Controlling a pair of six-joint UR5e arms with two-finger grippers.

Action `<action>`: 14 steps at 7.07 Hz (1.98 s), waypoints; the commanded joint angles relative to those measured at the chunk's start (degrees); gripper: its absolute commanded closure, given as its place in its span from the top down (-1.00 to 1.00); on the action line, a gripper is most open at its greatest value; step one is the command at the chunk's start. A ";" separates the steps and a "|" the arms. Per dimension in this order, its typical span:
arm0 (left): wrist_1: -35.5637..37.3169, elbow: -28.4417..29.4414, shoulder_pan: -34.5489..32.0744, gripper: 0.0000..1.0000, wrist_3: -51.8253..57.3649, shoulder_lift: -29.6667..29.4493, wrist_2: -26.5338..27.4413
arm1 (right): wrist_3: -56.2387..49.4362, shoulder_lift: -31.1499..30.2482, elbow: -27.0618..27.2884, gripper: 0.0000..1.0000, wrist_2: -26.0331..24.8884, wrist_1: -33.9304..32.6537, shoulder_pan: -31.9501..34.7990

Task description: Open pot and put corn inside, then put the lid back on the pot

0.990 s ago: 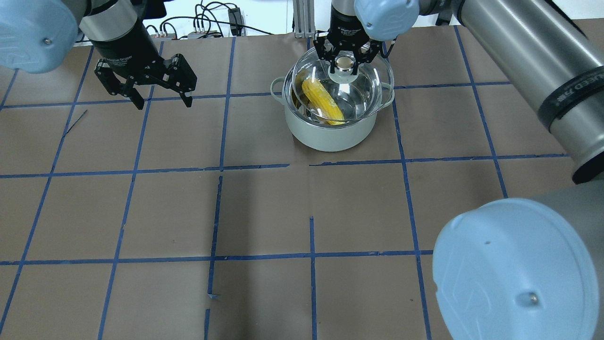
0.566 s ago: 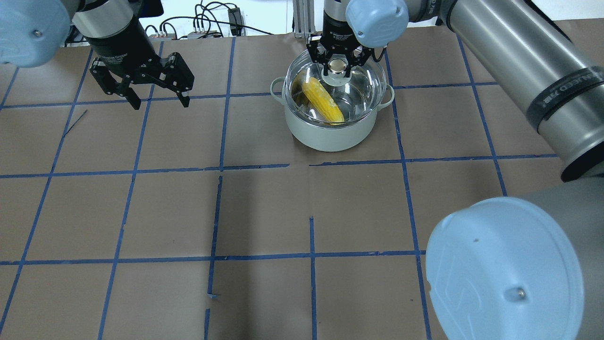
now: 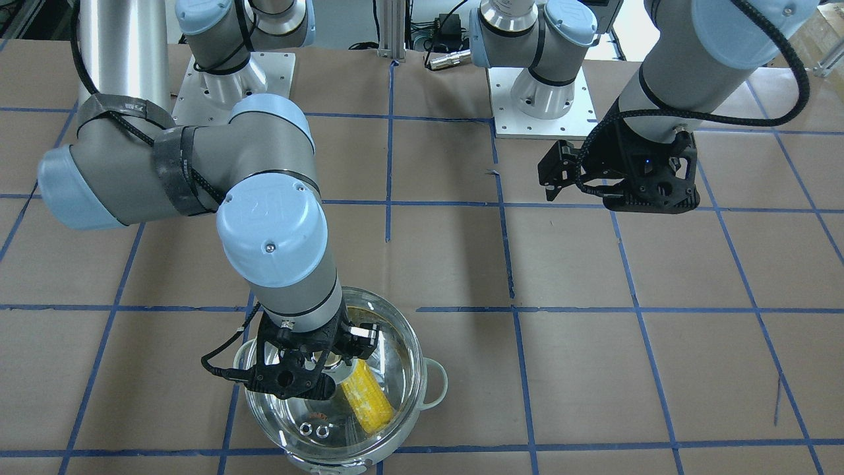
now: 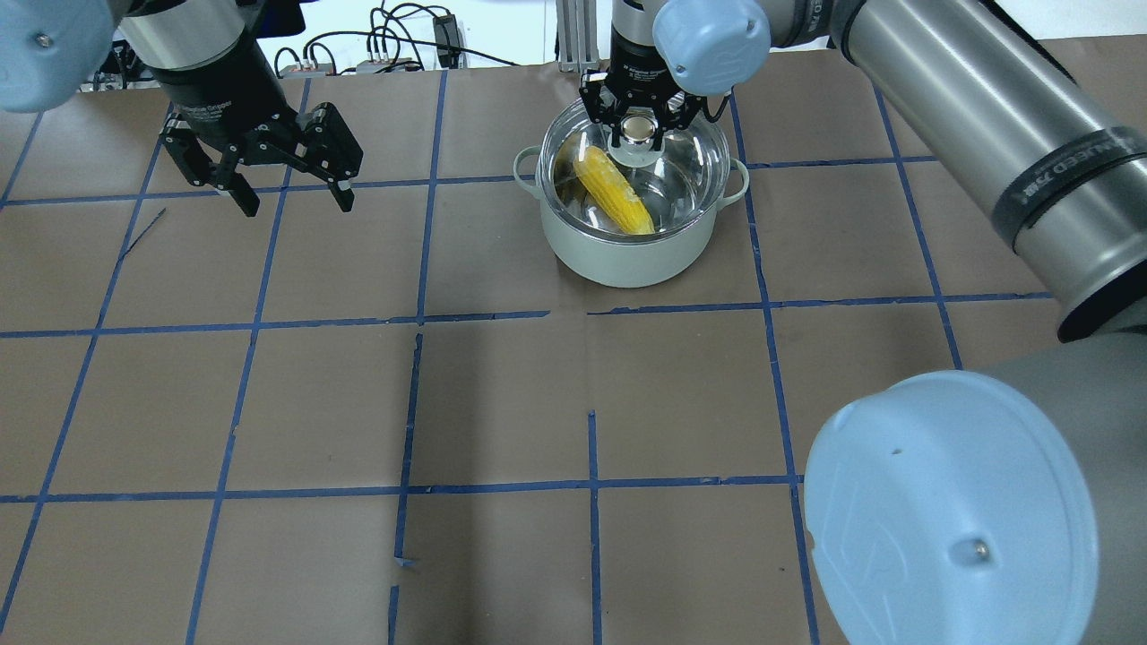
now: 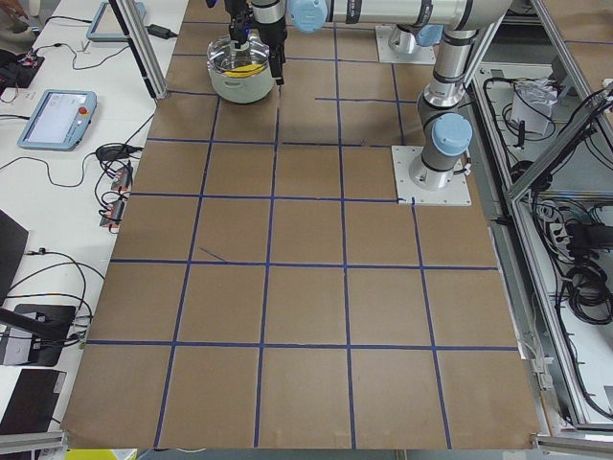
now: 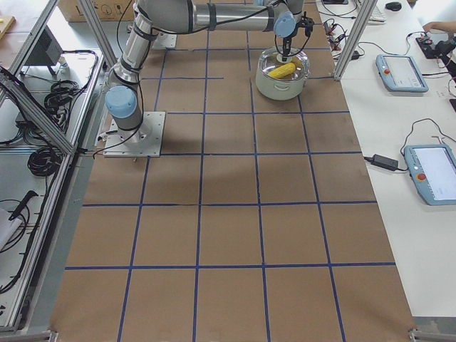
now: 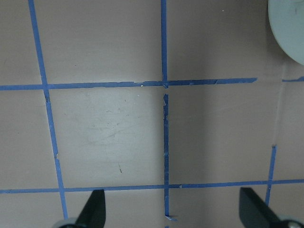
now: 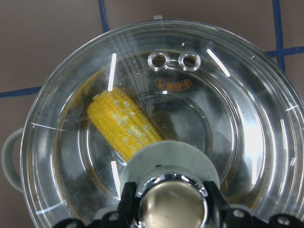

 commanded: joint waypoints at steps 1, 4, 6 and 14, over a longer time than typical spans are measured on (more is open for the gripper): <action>0.02 0.05 0.10 1.00 -0.09 -0.07 -0.16 | 0.06 0.13 0.04 -0.60 -0.22 0.00 0.86; 0.90 0.05 0.02 1.00 0.00 -0.59 0.01 | -0.20 0.57 0.21 -0.54 -0.40 0.00 0.78; 0.98 0.05 0.02 1.00 0.00 -0.33 0.36 | -0.47 0.66 0.21 -0.51 -0.31 0.00 0.42; 0.98 0.05 0.11 1.00 0.00 -0.33 0.36 | -0.65 1.36 -0.31 -0.11 -0.23 -0.97 0.34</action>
